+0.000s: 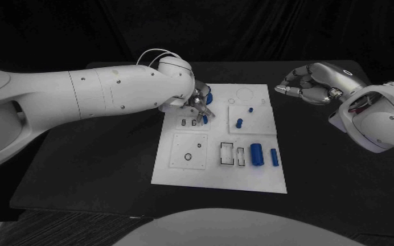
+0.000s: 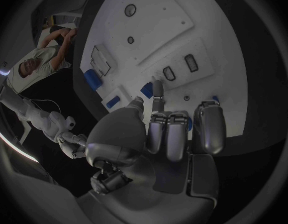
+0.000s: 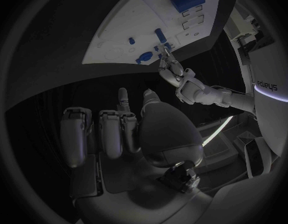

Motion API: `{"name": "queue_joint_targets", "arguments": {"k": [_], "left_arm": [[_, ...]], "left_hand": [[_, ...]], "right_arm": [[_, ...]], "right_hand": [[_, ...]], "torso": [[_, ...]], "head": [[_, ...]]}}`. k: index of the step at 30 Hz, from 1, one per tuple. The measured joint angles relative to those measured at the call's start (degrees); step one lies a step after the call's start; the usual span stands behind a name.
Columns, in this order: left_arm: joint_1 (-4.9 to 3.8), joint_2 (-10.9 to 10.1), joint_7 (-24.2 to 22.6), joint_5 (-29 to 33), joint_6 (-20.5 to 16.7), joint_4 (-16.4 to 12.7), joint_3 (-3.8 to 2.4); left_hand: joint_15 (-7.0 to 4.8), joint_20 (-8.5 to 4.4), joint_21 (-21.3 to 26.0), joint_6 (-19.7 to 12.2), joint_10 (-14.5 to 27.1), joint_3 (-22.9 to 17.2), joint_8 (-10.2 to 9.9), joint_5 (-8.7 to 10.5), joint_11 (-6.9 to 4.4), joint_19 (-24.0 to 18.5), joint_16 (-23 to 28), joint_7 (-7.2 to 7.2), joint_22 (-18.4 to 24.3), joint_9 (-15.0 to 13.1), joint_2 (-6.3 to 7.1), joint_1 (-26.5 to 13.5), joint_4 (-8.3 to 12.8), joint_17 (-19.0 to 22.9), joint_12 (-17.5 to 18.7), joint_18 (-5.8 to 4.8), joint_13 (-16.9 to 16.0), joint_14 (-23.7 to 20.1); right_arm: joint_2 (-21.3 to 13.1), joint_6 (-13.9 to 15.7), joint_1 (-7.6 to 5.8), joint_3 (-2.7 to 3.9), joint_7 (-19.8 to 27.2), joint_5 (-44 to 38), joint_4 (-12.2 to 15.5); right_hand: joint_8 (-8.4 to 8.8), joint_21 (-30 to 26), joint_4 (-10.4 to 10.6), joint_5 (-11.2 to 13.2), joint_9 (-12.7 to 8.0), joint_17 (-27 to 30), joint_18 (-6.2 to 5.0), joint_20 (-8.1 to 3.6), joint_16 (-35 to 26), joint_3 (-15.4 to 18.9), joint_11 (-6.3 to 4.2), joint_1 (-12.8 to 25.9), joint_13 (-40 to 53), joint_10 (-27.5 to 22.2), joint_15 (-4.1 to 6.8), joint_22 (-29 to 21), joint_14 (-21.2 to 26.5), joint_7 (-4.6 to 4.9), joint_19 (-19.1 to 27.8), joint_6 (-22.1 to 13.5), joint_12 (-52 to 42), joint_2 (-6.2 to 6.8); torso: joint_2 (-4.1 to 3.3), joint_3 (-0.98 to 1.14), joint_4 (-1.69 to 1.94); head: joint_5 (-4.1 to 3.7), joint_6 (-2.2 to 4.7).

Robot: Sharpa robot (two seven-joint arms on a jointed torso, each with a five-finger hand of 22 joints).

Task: Assemble the parts on the task board

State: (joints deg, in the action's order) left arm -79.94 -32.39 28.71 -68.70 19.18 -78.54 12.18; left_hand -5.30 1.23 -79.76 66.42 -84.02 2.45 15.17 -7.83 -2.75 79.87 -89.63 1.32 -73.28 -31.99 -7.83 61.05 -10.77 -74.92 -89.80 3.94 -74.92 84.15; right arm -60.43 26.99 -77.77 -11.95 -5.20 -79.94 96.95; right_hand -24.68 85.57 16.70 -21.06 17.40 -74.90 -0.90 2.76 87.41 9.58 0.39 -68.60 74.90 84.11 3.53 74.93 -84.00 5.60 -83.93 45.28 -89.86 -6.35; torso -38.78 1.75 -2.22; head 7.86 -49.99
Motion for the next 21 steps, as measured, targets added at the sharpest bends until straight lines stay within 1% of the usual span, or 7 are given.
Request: {"name": "queue_joint_targets", "arguments": {"k": [7,10,14,16,18,20,21], "left_arm": [[0.1,0.0,0.0,0.0,0.7,0.2,0.0],[0.21,0.0,0.0,0.0,1.0,0.2,0.0],[0.28,0.0,0.0,0.0,1.3,0.2,0.0],[0.31,0.0,0.0,0.0,1.4,0.3,0.0],[0.33,0.1,0.0,0.0,1.5,0.3,0.0],[0.35,0.1,0.0,0.0,1.6,0.3,0.0],[0.35,0.1,0.0,0.0,1.7,0.3,0.0]], "left_hand": [[0.0,0.0,0.2,0.0,0.0,0.1,0.0,0.0,0.0,0.0,0.0,0.0,0.0,-0.1,0.0,0.0,0.3,0.0,0.0,0.0,0.0,0.0],[0.0,0.0,0.2,0.0,0.0,-0.2,0.0,0.0,0.0,0.0,0.0,0.0,0.0,-0.2,0.29,0.3,0.5,0.0,0.0,0.0,0.0,0.0],[0.0,0.0,0.2,0.0,0.0,-0.4,0.0,0.0,0.0,0.0,0.0,0.0,0.0,-0.4,0.29,0.3,0.8,0.0,0.0,0.0,0.0,0.0],[0.0,0.0,0.2,0.0,0.0,-0.5,-0.3,0.0,0.0,0.0,0.0,0.0,0.0,-0.5,0.59,0.6,1.2,0.0,0.0,0.0,0.0,0.0],[0.0,0.0,0.2,0.0,0.0,-0.7,-0.3,-0.23,0.0,0.0,0.0,0.0,0.1,-0.6,0.36,0.8,1.4,0.0,0.0,0.0,0.0,0.0],[0.0,0.0,0.4,0.0,0.0,-1.1,-0.4,-0.23,0.0,0.0,0.0,0.0,0.1,-0.7,0.6,1.1,1.8,0.0,0.0,0.0,0.0,0.0],[0.0,0.0,0.4,0.0,0.0,-1.4,-0.5,-0.23,0.0,0.0,0.0,0.0,0.1,-0.8,0.36,1.3,2.0,0.0,0.0,0.0,0.0,0.0]], "right_arm": [[0.0,-0.1,0.0,0.0,-0.1,0.0,-0.1],[0.1,-0.1,0.0,0.0,-0.1,0.0,-0.1],[0.1,-0.2,0.0,0.0,-0.2,0.0,-0.2],[0.1,-0.2,0.0,0.0,-0.2,0.0,-0.2],[0.1,-0.3,0.0,0.0,-0.2,0.0,-0.2],[0.1,-0.3,0.0,0.0,-0.2,0.0,-0.2],[0.1,-0.3,0.0,0.0,-0.2,0.0,-0.2]], "right_hand": [[0.0,0.0,0.1,0.0,-0.1,0.0,0.0,0.0,0.0,0.1,0.0,0.0,0.0,0.0,0.0,0.0,0.0,0.06,0.0,0.1,0.0,0.0],[0.0,0.0,0.1,0.0,-0.1,0.0,0.0,0.0,0.0,0.1,0.0,0.0,0.0,0.0,0.0,0.0,0.0,0.06,0.0,0.1,0.0,0.01],[0.0,0.0,-0.1,0.0,-0.1,0.0,0.0,0.0,0.0,0.2,0.0,0.0,0.0,0.0,0.0,0.0,0.0,0.06,0.0,0.1,0.0,0.01],[0.0,0.0,-0.1,0.0,-0.1,0.0,0.0,0.0,0.0,0.2,0.0,0.0,0.0,0.0,0.0,0.0,0.0,0.06,0.0,0.1,0.0,0.01],[0.0,0.0,-0.1,0.0,-0.1,0.0,0.0,0.0,0.0,0.2,0.0,0.0,0.0,0.0,0.0,0.0,0.0,0.06,0.0,0.1,0.0,0.01],[0.0,-0.1,-0.1,0.0,0.0,0.0,0.0,0.0,0.0,0.2,0.0,0.0,0.0,0.0,0.0,0.0,0.0,0.06,0.0,0.1,0.0,0.01],[0.0,-0.3,-0.1,0.0,0.0,0.0,0.0,0.0,0.0,0.2,0.0,0.0,0.0,0.0,0.0,0.0,0.0,0.06,0.0,0.1,0.0,0.01]], "torso": [[0.01,0.0,0.02],[0.01,-0.01,0.02],[-0.01,-0.03,0.02],[-0.01,-0.03,0.02],[-0.01,-0.04,0.01],[-0.01,-0.04,0.01],[-0.01,-0.03,0.01]], "head": [[-0.09,0.0],[-0.09,0.0],[-0.04,0.0],[-0.03,0.0],[-0.03,0.0],[-0.03,0.0],[-0.03,0.0]]}}
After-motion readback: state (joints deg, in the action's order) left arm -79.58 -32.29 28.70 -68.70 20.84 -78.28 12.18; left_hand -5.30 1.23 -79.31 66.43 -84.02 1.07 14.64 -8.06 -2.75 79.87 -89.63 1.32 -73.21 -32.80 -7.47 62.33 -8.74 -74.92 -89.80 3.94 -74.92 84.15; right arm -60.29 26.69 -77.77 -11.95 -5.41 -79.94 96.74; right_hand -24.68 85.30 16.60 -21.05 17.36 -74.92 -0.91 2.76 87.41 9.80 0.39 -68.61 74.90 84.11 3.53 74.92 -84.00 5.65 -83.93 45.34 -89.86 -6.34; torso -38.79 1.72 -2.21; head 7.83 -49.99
